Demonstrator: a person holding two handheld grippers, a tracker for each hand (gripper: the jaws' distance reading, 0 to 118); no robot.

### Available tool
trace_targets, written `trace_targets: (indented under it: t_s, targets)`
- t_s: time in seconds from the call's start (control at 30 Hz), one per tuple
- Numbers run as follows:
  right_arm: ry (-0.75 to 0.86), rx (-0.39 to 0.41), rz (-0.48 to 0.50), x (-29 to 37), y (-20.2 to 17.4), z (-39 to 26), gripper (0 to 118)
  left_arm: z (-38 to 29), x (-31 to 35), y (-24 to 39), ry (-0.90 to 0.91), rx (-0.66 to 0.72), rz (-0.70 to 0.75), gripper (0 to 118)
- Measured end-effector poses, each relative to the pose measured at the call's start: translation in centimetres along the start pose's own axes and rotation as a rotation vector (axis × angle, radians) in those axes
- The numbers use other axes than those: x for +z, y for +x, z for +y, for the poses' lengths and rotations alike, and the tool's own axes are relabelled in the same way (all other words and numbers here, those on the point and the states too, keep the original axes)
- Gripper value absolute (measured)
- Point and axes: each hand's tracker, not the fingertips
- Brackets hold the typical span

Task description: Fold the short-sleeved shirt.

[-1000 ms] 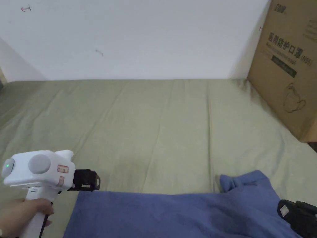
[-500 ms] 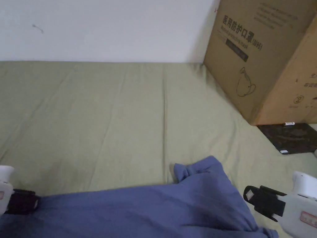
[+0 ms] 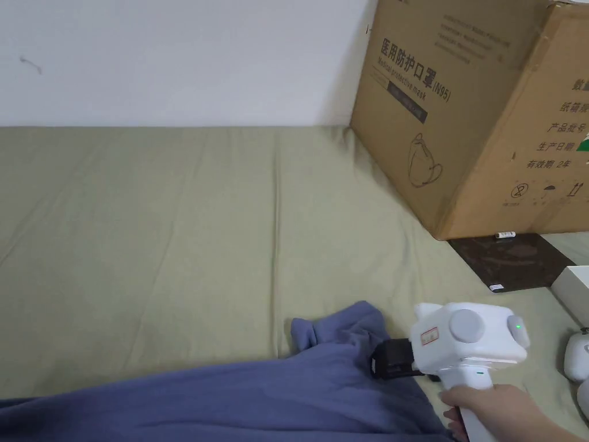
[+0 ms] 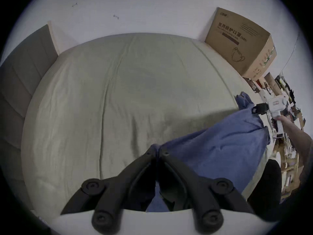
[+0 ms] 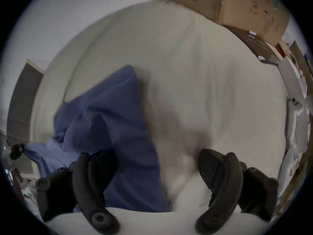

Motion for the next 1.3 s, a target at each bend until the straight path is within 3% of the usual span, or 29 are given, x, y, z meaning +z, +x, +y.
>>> trace_targets:
  t_s: [0.13,0.17,0.2,0.23,0.27,0.33,0.63,0.8,0.97,1.1,1.3]
  targets:
    - [0.063,0.122,-0.06,1.3,-1.0,-0.7,84,-0.2,0.0,-0.1,-0.008,0.005,0.009,1]
    - [0.094,0.134,-0.06,2.4,-1.2,-1.3,68,-0.2,0.1,-0.1,-0.007,0.007,0.008,1]
    - [0.115,0.139,-0.051,3.1,-1.1,-1.5,41,-0.3,0.3,-0.1,-0.005,0.014,0.006,1]
    - [0.126,0.131,0.008,3.8,-1.1,-1.9,0,-0.4,0.6,-0.1,0.004,0.031,-0.007,1]
    - [0.176,0.132,-0.038,5.1,-1.3,-2.6,0,-0.7,0.9,0.1,0.014,0.047,-0.019,1]
    - [0.225,0.107,0.062,7.8,-1.0,-4.2,0,-1.2,1.8,0.8,0.031,0.043,-0.01,1]
    - [0.507,0.015,0.165,22.4,0.2,-9.9,0,-2.8,11.5,2.0,0.242,0.034,-0.023,1]
    - [0.671,0.056,0.201,31.8,-1.0,-9.6,0,-1.4,19.2,3.5,0.388,-0.047,-0.04,1]
    - [0.804,0.078,0.265,40.8,-3.1,-7.5,0,2.2,26.8,4.3,0.494,-0.078,0.003,1]
    - [0.933,0.141,0.19,46.3,-5.5,-4.6,0,6.0,30.8,3.0,0.578,-0.027,-0.038,1]
    - [0.99,0.133,0.216,51.9,-9.2,2.9,0,13.3,34.8,2.2,0.663,-0.01,-0.006,1]
